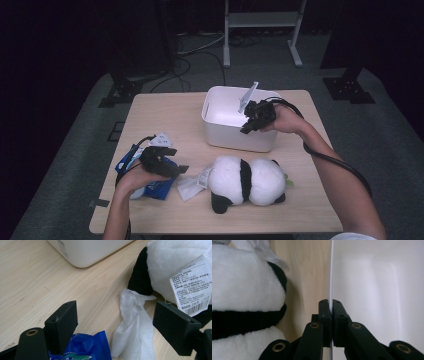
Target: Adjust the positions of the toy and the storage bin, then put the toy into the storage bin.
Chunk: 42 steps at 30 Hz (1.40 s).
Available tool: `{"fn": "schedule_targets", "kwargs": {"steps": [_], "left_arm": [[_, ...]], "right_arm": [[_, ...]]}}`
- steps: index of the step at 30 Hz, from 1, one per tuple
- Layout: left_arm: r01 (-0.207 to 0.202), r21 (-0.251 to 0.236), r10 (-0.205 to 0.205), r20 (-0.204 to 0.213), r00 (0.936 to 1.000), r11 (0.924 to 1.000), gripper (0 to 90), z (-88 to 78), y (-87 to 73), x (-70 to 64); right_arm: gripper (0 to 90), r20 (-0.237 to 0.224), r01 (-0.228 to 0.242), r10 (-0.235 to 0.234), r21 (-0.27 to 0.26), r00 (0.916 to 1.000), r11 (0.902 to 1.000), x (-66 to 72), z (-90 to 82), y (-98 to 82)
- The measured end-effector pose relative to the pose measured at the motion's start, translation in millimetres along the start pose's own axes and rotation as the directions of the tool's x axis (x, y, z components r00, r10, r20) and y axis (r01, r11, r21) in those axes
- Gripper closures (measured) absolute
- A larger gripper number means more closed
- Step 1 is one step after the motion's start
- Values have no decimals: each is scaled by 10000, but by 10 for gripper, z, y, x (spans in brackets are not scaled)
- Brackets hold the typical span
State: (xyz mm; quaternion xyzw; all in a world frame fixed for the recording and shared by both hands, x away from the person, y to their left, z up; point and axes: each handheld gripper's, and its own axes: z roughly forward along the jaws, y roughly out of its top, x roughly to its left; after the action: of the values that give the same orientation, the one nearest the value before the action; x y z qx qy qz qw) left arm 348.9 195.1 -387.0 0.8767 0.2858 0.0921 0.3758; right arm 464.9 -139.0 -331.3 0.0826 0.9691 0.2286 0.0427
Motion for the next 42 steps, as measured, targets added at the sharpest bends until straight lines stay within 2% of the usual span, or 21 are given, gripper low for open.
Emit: {"fn": "schedule_targets", "kwargs": {"steps": [6, 12, 13, 14, 15, 18, 20, 21, 22, 24, 25, 26, 29, 34, 36, 39, 40, 42], "left_arm": [[-48, -29, 48, 41, 10000, 10000, 186, 5, 14, -12], [20, -70, -19, 177, 9998, 10000, 186, 12, 11, 4], [110, -206, -102, 368, 9993, 9997, 185, 10, 10, 8], [-2, -231, 12, 419, 9991, 9997, 185, 1, 12, 10], [-21, -264, 30, 347, 9994, 9997, 183, -3, 15, 2], [19, -284, -9, 361, 9993, 9996, 174, -12, 9, 6], [54, -206, -47, 306, 9995, 9998, 174, -11, -3, 19], [89, -195, -84, 287, 9996, 9998, 173, -10, -7, 14], [71, -191, -66, 273, 9996, 9998, 173, -13, -6, 11], [53, -256, -45, 290, 9996, 9997, 173, -24, 8, -1], [-67, -242, 75, 341, 9994, 9997, 173, -25, 19, -14], [-22, -290, 32, 344, 9994, 9996, 173, -20, 21, -23], [-41, -284, 50, 323, 9995, 9996, 173, -10, 31, -43], [-63, -150, 67, 288, 9996, 9999, 173, -6, 20, -21], [51, -182, -45, 289, 9996, 9998, 173, 7, 13, -22], [-28, -102, 30, 247, 9997, 9999, 173, 5, 14, -23], [-29, -114, 32, 255, 9997, 9999, 173, 3, 15, -23], [-27, -127, 30, 252, 9997, 9999, 173, 0, 15, -27]], "right_arm": [[866, -189, 175, -173, 109, 9997, 9998, 112, -29, -36], [866, -259, 212, -213, -42, 9994, 9998, 149, -34, -61], [865, -389, 212, -215, -94, 9990, 9997, 154, -38, -74], [861, -574, 167, -167, -11, 9982, 9999, 150, -47, -80], [858, -764, 194, -187, 90, 9969, 9998, 157, -60, -95], [852, -1189, 335, -336, -30, 9923, 9994, 173, -84, -164], [845, -1275, 314, -314, -18, 9913, 9995, 184, -93, -181], [830, -1280, 238, -236, 1, 9915, 9997, 190, -95, -179], [744, -1386, 21, -32, -78, 9903, 10000, 192, -102, -168], [748, -1186, -59, 15, -367, 9929, 9993, 218, -120, -142], [731, -1141, 61, -115, -475, 9934, 9989, 226, -123, -134], [711, -1097, -57, -8, -591, 9940, 9982, 233, -130, -121], [685, -972, -80, 29, -520, 9953, 9986, 249, -142, -114], [643, -972, -353, 268, -866, 9949, 9956, 254, -198, -136], [627, -1009, -363, 267, -947, 9945, 9948, 272, -207, -133], [613, -1016, -390, 273, -1153, 9945, 9926, 306, -232, -130], [601, -894, -390, 282, -1208, 9956, 9919, 325, -249, -126], [589, -993, -383, 248, -1362, 9947, 9899, 355, -274, -127]]}}
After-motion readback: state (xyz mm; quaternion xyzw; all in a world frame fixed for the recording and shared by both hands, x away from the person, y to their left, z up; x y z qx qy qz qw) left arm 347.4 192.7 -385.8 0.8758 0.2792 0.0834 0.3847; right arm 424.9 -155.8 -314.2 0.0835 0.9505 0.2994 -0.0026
